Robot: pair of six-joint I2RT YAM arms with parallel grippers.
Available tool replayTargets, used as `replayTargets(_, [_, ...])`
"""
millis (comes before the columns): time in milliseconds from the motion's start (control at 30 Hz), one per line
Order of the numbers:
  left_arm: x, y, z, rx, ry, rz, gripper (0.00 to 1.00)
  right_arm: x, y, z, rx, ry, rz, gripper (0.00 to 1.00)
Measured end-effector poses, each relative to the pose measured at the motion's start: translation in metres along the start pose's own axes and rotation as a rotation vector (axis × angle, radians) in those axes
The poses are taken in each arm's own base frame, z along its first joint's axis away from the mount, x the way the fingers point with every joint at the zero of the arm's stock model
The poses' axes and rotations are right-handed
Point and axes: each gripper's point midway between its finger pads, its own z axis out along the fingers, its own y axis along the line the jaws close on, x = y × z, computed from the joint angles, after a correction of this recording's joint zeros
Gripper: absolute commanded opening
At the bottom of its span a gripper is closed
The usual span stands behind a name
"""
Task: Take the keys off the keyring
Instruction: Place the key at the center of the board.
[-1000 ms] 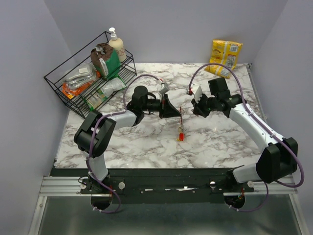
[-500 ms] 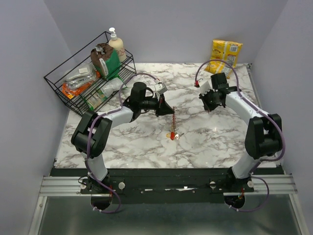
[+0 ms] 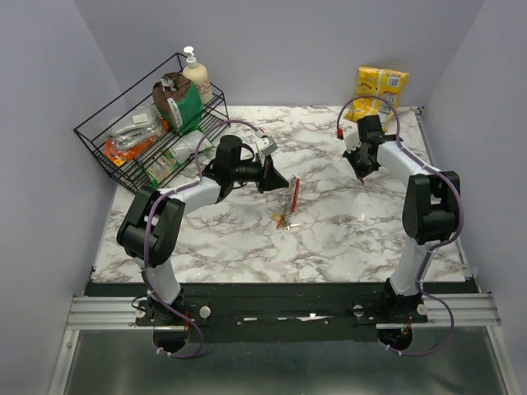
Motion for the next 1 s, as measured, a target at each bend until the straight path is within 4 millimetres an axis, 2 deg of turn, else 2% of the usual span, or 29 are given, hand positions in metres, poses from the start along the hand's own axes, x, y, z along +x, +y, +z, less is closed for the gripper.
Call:
replayTargets(267, [0.0,0.001,-0.001,-0.003,0.0,0.0,0.0,0.004,-0.002,0.002,0.014,0.027,0.021,0.34])
replayTargets(367, [0.0,0.001,-0.001,-0.003,-0.001,-0.002,0.0,0.004,-0.002,0.002,0.013,0.028,0.027,0.45])
replayTargets(467, [-0.001,0.001,-0.002,-0.004,-0.005,-0.013,0.0,0.0,0.003,-0.002,-0.019,0.004,0.024,0.5])
replayTargets(567, [-0.005,0.002,-0.003,-0.012,-0.024,-0.045,0.0,-0.008,0.014,-0.019,-0.077,-0.065,0.002,0.52])
replayTargets(733, [-0.013,0.01,-0.005,-0.055,-0.056,-0.093,0.0,-0.026,0.04,-0.069,-0.202,-0.245,-0.069,0.54])
replayTargets(833, [-0.017,0.016,-0.005,-0.096,-0.074,-0.13,0.0,-0.036,0.054,-0.092,-0.266,-0.337,-0.118,0.54])
replayTargets(900, [-0.018,0.019,-0.006,-0.12,-0.082,-0.153,0.0,-0.04,0.065,-0.101,-0.313,-0.374,-0.154,0.54])
replayTargets(1000, [-0.018,0.027,-0.004,-0.152,-0.089,-0.186,0.0,-0.038,0.083,-0.103,-0.377,-0.385,-0.204,0.55])
